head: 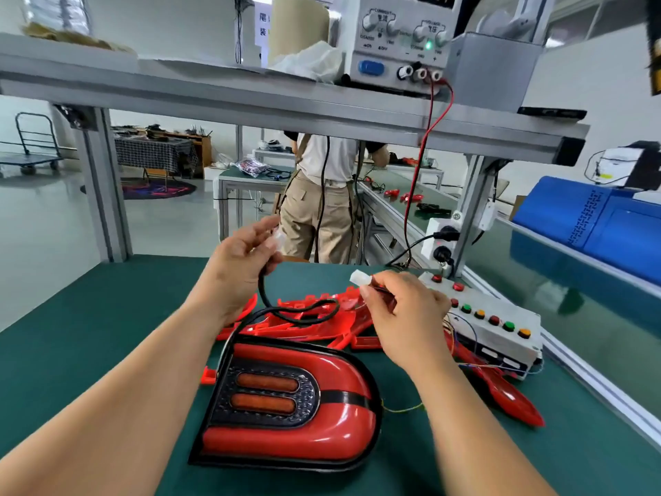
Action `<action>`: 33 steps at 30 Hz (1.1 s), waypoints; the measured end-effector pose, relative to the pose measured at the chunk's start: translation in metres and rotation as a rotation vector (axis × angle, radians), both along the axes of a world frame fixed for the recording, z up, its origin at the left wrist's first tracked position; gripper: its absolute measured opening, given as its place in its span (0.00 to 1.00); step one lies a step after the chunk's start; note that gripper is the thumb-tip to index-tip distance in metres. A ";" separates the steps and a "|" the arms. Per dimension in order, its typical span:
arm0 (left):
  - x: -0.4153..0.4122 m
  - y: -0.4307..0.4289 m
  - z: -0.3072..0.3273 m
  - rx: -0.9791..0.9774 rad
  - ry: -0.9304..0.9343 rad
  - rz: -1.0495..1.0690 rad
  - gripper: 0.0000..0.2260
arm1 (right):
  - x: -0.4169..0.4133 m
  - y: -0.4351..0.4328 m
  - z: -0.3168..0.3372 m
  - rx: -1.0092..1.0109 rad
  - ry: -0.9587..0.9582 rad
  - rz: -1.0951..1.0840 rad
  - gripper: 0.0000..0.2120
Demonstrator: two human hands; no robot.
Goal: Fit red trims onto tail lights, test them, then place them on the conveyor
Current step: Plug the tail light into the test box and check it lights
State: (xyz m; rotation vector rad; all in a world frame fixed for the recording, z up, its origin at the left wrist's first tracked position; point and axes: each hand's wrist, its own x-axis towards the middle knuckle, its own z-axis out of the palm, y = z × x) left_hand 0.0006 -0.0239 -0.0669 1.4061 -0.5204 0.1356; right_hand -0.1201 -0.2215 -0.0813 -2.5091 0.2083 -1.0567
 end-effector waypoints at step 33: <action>-0.012 -0.066 0.043 0.959 -0.186 -0.314 0.09 | 0.006 -0.015 -0.014 -0.091 0.100 -0.007 0.11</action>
